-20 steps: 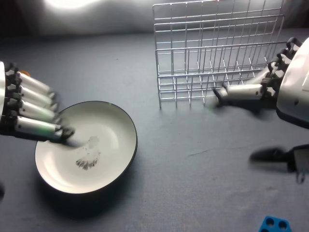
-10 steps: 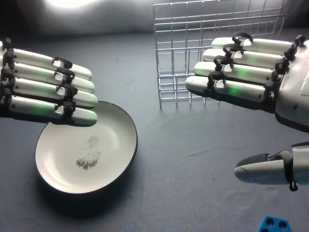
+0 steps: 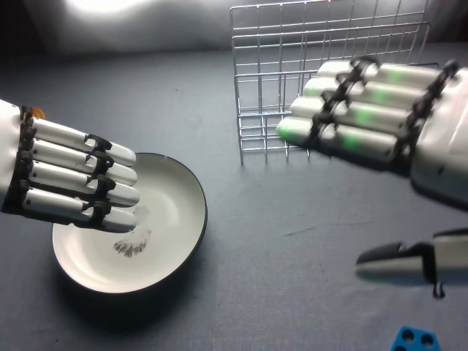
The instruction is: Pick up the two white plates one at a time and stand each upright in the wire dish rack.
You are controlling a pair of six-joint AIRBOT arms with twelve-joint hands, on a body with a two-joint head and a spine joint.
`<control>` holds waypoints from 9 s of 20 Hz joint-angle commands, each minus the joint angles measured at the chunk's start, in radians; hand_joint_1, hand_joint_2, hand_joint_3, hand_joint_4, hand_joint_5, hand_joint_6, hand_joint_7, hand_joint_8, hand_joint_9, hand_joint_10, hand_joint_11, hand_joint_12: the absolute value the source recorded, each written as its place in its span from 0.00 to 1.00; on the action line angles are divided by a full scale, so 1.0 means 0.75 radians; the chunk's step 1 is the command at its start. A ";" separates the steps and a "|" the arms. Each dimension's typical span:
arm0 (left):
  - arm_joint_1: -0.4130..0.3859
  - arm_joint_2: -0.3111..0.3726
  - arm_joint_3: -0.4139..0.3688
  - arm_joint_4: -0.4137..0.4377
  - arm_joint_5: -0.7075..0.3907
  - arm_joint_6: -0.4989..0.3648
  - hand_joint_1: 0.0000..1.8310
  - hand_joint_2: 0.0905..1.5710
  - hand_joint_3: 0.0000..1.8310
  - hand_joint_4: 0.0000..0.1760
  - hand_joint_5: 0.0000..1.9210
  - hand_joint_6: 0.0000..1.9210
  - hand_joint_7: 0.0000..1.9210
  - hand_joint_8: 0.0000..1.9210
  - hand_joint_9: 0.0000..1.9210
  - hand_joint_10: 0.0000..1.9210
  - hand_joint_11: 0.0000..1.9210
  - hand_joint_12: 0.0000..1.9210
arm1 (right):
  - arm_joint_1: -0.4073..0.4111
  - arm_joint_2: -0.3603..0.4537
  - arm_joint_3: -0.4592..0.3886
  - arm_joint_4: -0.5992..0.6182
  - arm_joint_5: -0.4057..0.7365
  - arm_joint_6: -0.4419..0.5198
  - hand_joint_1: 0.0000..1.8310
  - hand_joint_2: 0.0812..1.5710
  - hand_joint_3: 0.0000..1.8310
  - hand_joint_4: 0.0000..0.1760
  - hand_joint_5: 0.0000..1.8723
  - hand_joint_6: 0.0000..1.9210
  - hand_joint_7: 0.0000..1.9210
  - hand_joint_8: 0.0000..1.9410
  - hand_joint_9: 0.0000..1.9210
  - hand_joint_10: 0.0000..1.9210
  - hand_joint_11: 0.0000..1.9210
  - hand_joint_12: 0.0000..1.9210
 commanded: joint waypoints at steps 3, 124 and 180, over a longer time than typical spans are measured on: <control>0.058 -0.028 0.042 -0.148 0.014 0.034 0.00 0.63 0.00 0.00 0.00 0.00 0.00 0.00 0.00 0.00 0.00 0.00 | 0.011 -0.056 0.033 0.010 0.212 0.000 0.33 0.69 0.00 0.00 0.00 0.00 0.00 0.00 0.00 0.00 0.00 0.00; 0.299 -0.222 0.257 -0.497 0.161 -0.058 0.00 0.66 0.00 0.00 0.07 0.00 0.05 0.00 0.04 0.00 0.00 0.10 | 0.019 -0.949 0.709 0.127 0.282 -0.309 0.65 0.72 0.00 0.13 0.48 0.61 0.48 0.53 0.51 0.27 0.33 0.68; 0.415 -0.066 0.156 -0.324 0.199 -0.134 0.00 0.66 0.00 0.00 0.07 0.00 0.07 0.00 0.05 0.00 0.00 0.10 | 0.772 -0.417 0.304 1.077 -0.271 -0.061 0.65 0.73 0.00 0.13 0.47 0.63 0.47 0.55 0.50 0.30 0.33 0.70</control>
